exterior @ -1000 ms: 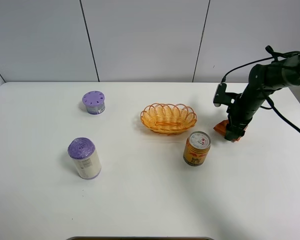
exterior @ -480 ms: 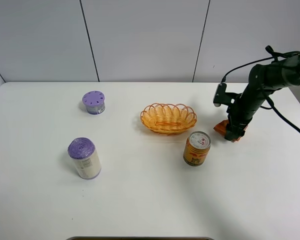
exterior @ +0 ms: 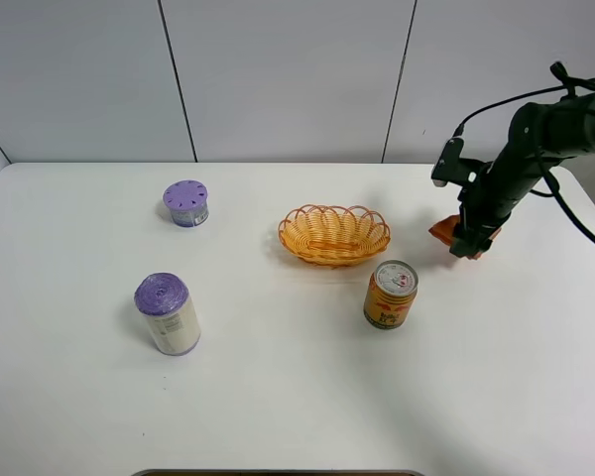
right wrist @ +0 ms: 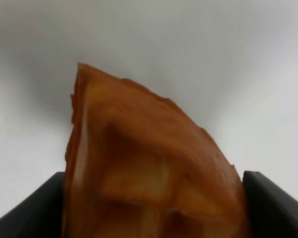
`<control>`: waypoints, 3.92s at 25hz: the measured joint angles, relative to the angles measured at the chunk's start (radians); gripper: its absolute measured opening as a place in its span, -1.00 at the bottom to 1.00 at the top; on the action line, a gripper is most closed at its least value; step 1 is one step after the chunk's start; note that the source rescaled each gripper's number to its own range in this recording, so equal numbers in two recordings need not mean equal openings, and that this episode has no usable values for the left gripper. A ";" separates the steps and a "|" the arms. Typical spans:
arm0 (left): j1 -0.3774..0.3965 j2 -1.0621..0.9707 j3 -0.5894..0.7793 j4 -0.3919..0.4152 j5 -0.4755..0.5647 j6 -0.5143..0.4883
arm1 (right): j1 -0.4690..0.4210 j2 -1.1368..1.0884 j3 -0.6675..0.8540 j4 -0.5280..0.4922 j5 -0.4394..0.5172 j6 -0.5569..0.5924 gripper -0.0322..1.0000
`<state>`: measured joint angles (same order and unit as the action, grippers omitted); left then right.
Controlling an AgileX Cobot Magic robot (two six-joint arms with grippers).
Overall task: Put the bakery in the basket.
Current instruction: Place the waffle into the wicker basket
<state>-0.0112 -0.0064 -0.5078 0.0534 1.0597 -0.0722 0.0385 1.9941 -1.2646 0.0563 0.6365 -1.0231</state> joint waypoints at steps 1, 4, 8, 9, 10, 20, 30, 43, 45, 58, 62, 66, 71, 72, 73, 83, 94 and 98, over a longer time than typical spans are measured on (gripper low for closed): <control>0.000 0.000 0.000 0.000 0.000 0.000 | 0.000 -0.013 0.000 0.002 0.000 0.032 -0.94; 0.000 0.000 0.000 0.000 0.000 0.000 | 0.007 -0.046 0.000 0.016 0.000 0.118 -0.94; 0.000 0.000 0.000 0.000 0.000 0.000 | 0.041 -0.088 0.000 0.020 0.001 0.192 -0.94; 0.000 0.000 0.000 0.000 0.000 0.000 | 0.052 -0.096 0.000 0.027 0.001 0.203 -0.94; 0.000 0.000 0.000 0.000 0.000 0.000 | 0.063 -0.106 0.000 0.034 0.001 0.218 -0.94; 0.000 0.000 0.000 0.000 0.000 0.000 | 0.223 -0.130 0.000 0.098 -0.083 0.507 -0.94; 0.000 0.000 0.000 0.000 0.000 0.000 | 0.375 -0.130 0.000 0.105 -0.254 0.809 -0.94; 0.000 0.000 0.000 0.000 0.000 0.000 | 0.416 -0.109 0.000 0.029 -0.311 1.156 -0.94; 0.000 0.000 0.000 0.000 0.000 0.000 | 0.420 -0.083 0.000 0.011 -0.309 1.169 -0.94; 0.000 0.000 0.000 0.000 0.000 0.000 | 0.426 0.044 0.002 0.006 -0.410 1.177 -0.94; 0.000 0.000 0.000 0.000 0.000 0.000 | 0.426 0.066 0.002 0.006 -0.417 1.177 -0.94; 0.000 0.000 0.000 0.000 0.000 0.000 | 0.426 0.074 0.002 0.006 -0.425 1.177 -0.94; 0.000 0.000 0.000 0.000 0.000 0.000 | 0.426 0.074 0.002 0.006 -0.434 1.177 -0.94; 0.000 0.000 0.000 0.000 0.000 0.000 | 0.426 0.074 0.002 0.006 -0.434 1.177 -0.94; 0.000 0.000 0.000 0.000 0.000 0.000 | 0.426 0.074 0.002 0.006 -0.434 1.177 -0.94; 0.000 0.000 0.000 0.000 0.000 0.000 | 0.426 0.074 0.002 0.007 -0.424 1.177 -0.94; 0.000 0.000 0.000 0.000 0.000 0.000 | 0.426 0.074 0.002 0.007 -0.409 1.177 0.28; 0.000 0.000 0.000 0.000 0.000 0.000 | 0.426 0.074 0.002 0.007 -0.406 1.176 0.73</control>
<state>-0.0112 -0.0064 -0.5078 0.0534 1.0597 -0.0722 0.4647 2.0678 -1.2631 0.0633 0.2309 0.1532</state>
